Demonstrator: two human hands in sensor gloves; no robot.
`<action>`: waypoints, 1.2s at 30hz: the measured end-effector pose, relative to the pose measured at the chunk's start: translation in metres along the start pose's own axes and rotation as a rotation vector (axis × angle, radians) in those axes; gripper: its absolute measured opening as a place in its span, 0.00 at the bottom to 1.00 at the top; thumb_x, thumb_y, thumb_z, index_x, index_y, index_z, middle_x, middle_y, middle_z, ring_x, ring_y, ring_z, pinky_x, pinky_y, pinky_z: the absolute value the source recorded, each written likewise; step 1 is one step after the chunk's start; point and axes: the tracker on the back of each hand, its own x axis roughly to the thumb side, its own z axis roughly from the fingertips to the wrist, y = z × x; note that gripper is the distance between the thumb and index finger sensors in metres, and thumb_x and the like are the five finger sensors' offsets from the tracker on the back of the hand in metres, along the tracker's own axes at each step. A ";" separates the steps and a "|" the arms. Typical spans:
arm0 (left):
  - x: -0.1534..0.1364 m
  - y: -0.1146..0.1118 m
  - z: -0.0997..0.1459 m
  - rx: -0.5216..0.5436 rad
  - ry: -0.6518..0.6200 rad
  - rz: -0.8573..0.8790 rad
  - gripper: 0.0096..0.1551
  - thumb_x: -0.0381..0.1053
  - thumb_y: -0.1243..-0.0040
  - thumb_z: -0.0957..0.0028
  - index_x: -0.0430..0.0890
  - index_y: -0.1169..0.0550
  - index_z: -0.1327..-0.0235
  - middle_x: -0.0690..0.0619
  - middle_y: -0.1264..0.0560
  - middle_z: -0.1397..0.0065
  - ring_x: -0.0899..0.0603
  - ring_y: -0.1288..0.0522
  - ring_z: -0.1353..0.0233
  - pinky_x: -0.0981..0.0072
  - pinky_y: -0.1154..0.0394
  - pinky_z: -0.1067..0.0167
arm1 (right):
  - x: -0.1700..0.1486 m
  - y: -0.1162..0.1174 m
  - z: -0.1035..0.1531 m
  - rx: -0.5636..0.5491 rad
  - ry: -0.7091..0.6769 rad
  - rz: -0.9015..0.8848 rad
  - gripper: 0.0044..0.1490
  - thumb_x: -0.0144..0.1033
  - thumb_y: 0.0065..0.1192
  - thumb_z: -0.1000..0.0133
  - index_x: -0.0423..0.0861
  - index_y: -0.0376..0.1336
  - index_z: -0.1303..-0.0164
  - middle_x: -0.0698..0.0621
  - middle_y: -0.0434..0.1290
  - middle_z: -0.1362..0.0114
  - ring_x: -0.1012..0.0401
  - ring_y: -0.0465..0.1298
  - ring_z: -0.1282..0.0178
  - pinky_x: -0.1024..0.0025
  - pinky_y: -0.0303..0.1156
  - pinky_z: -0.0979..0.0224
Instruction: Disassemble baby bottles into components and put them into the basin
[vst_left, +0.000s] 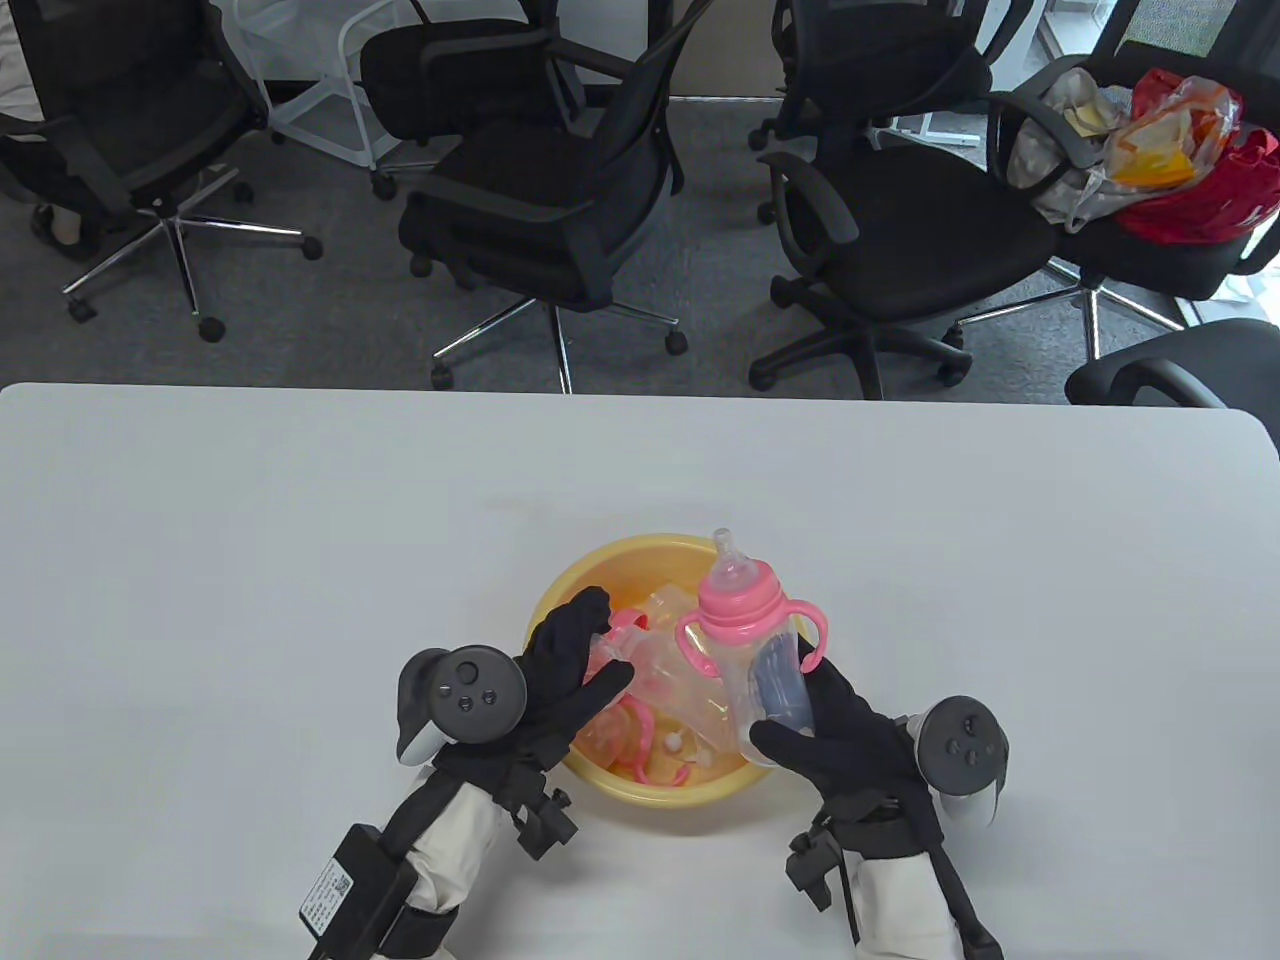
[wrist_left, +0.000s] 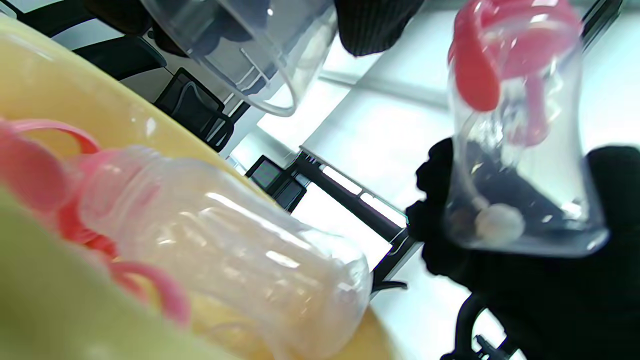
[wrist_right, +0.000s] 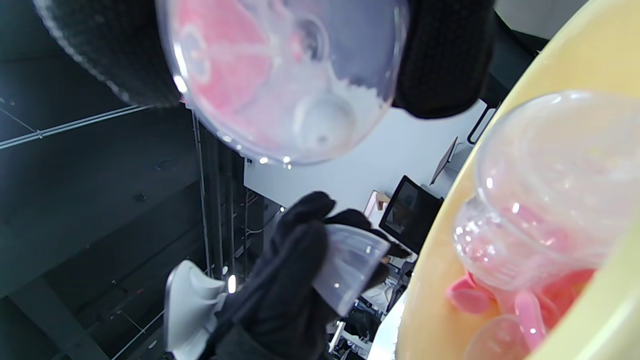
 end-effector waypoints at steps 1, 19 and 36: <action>-0.001 -0.002 -0.001 -0.016 0.005 -0.017 0.42 0.48 0.46 0.31 0.33 0.51 0.16 0.31 0.41 0.20 0.24 0.35 0.24 0.29 0.36 0.28 | 0.000 0.000 0.000 0.001 0.000 -0.003 0.60 0.59 0.64 0.42 0.32 0.47 0.16 0.32 0.60 0.22 0.37 0.67 0.33 0.49 0.74 0.33; -0.019 -0.028 -0.008 -0.209 0.070 -0.141 0.43 0.46 0.45 0.32 0.33 0.53 0.16 0.30 0.44 0.19 0.23 0.38 0.22 0.28 0.40 0.27 | 0.001 0.000 0.000 0.016 0.004 -0.027 0.59 0.59 0.63 0.41 0.31 0.46 0.16 0.31 0.60 0.22 0.37 0.67 0.33 0.49 0.74 0.33; -0.018 -0.008 -0.005 -0.120 0.048 -0.045 0.44 0.47 0.44 0.33 0.33 0.52 0.15 0.28 0.45 0.17 0.21 0.41 0.21 0.27 0.41 0.26 | 0.001 -0.002 0.001 0.010 0.013 -0.029 0.59 0.59 0.62 0.41 0.31 0.46 0.16 0.31 0.60 0.22 0.36 0.67 0.33 0.49 0.74 0.33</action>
